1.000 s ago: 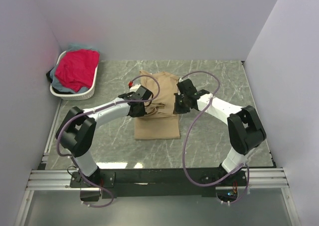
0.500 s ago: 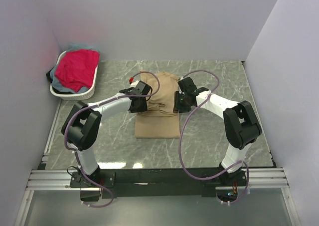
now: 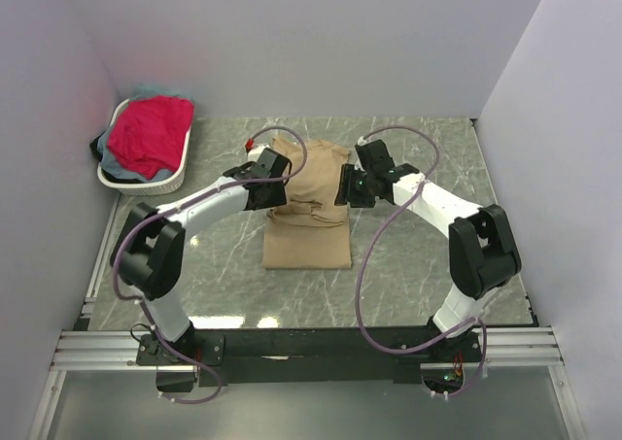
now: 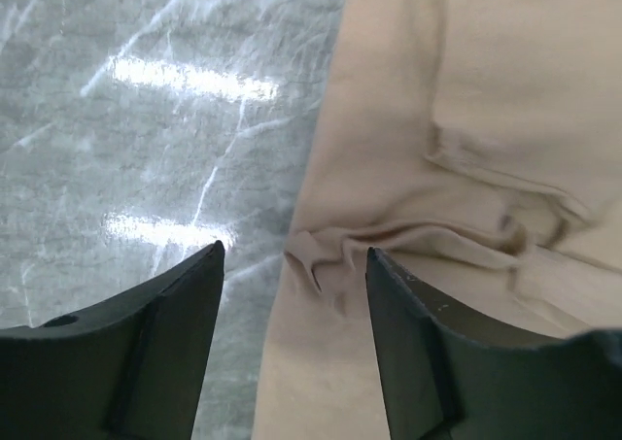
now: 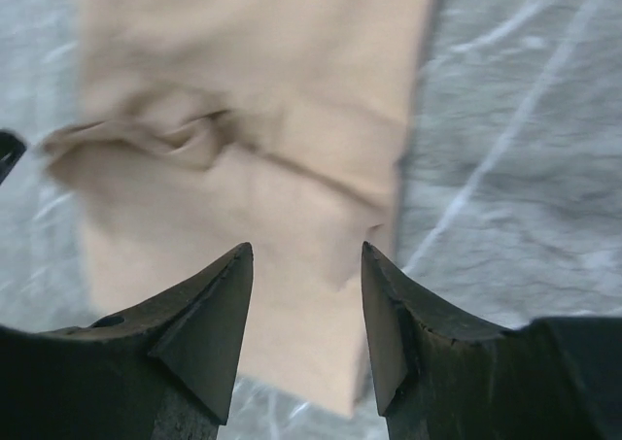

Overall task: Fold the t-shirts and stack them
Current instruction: Fold the tshirt

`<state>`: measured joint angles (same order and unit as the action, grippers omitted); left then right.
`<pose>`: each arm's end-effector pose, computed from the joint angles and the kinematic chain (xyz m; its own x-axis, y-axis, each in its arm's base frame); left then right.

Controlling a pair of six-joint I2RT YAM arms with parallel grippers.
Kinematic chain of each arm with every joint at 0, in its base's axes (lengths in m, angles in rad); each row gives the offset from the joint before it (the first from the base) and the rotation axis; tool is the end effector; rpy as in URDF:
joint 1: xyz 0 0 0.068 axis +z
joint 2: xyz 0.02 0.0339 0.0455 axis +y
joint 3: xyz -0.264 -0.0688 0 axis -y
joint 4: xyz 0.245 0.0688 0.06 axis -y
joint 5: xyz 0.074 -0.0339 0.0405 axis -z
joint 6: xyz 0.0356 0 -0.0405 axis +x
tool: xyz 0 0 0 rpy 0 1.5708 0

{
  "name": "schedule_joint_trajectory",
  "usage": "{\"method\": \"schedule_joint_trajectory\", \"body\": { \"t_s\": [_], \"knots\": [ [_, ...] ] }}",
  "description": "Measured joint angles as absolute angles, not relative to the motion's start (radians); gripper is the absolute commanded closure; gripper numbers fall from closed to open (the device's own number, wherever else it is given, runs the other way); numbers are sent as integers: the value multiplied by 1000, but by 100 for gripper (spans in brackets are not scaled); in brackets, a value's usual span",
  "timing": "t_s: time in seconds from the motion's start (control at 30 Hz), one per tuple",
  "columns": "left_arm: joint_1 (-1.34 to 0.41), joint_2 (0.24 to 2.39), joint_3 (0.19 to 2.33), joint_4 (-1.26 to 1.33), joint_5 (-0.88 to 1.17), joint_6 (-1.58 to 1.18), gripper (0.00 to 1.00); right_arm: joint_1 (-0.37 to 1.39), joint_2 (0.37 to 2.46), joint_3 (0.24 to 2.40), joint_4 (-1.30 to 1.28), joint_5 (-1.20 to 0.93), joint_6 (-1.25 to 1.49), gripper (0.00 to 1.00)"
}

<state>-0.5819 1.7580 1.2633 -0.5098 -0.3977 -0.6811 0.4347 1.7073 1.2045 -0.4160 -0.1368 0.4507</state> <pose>0.3171 -0.1921 0.2192 -0.7575 -0.1965 -0.6226 -0.1851 0.9791 -0.0839 0.3297 0.1585 0.2227 -0.8634 0.0749 -0.4990 -0.1291 0.9232 0.3619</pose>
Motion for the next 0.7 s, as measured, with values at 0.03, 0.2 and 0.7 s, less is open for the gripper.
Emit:
{"method": "schedule_joint_trajectory", "body": {
  "t_s": [0.03,0.2,0.7],
  "knots": [
    [-582,1733,1256,-509,-389,-677,44,435,1695,1201,-411,-160,452,46],
    [-581,1580,1174,-453,-270,-667,53,449,1650,1122,-373,-246,464,49],
    [-584,1638,1058,-364,-101,-669,59,487,1668,1031,-350,-293,481,50]
  ]
}}
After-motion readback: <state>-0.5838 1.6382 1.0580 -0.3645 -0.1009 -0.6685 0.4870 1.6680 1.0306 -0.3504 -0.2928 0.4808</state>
